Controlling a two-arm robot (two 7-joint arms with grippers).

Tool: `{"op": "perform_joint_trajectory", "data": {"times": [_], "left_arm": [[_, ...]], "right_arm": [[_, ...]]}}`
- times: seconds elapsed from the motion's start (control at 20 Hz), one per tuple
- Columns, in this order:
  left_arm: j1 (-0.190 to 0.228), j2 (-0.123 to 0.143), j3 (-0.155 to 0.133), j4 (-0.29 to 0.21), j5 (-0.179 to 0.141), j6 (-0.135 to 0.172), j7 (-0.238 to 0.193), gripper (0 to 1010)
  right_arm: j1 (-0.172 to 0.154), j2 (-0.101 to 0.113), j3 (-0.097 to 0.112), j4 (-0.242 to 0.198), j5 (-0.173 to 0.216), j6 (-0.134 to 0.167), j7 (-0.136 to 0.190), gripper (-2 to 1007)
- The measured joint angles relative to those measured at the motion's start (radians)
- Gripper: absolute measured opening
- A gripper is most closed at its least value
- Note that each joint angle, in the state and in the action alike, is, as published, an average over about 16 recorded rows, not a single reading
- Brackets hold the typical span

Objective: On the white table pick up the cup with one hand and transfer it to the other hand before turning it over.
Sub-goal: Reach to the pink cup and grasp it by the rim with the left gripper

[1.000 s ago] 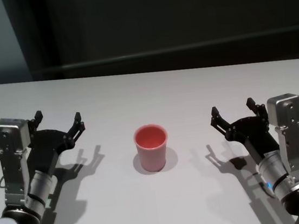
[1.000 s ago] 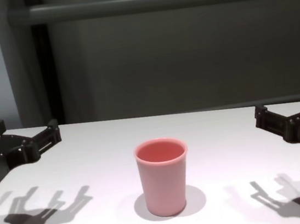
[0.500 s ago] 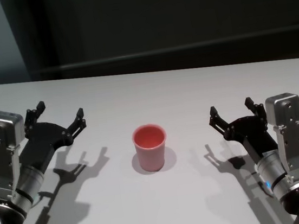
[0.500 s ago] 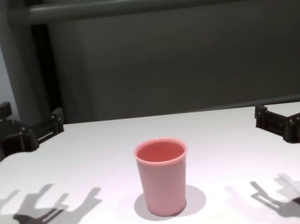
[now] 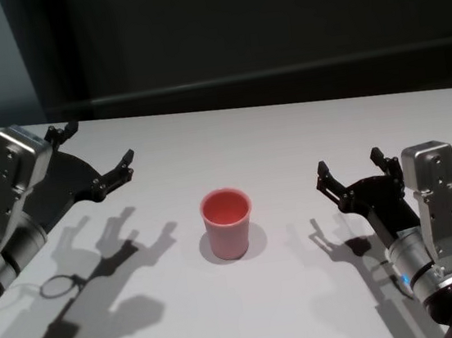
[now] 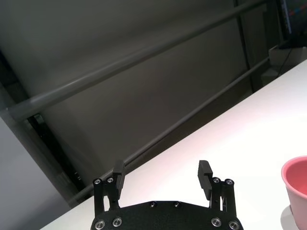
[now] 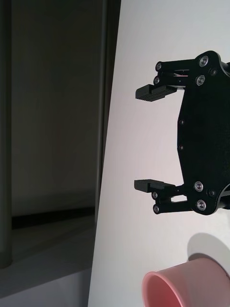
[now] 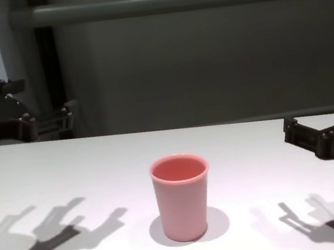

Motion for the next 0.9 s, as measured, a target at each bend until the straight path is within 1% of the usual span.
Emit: {"op": "perform_joint_trajectory", "data": {"times": [0.3,0.5,0.7,0.9], "left_arm": [[-0.072,0.112,0.046,-0.031,0.028,0.038,-0.126,1001],[-0.13,0.182,0.085,-0.042,0.038,0.048,-0.219,1001],[-0.201,0.242,0.135,-0.04,0.051,0.041,-0.315,1001],[-0.287,0.289,0.201,-0.024,0.088,0.01,-0.408,1001]], "right_arm": [[0.0,0.0,0.0,0.0,0.0,0.0,0.0,1001],[0.0,0.0,0.0,0.0,0.0,0.0,0.0,1000],[0.0,0.0,0.0,0.0,0.0,0.0,0.0,1001],[0.0,0.0,0.0,0.0,0.0,0.0,0.0,1001]]}}
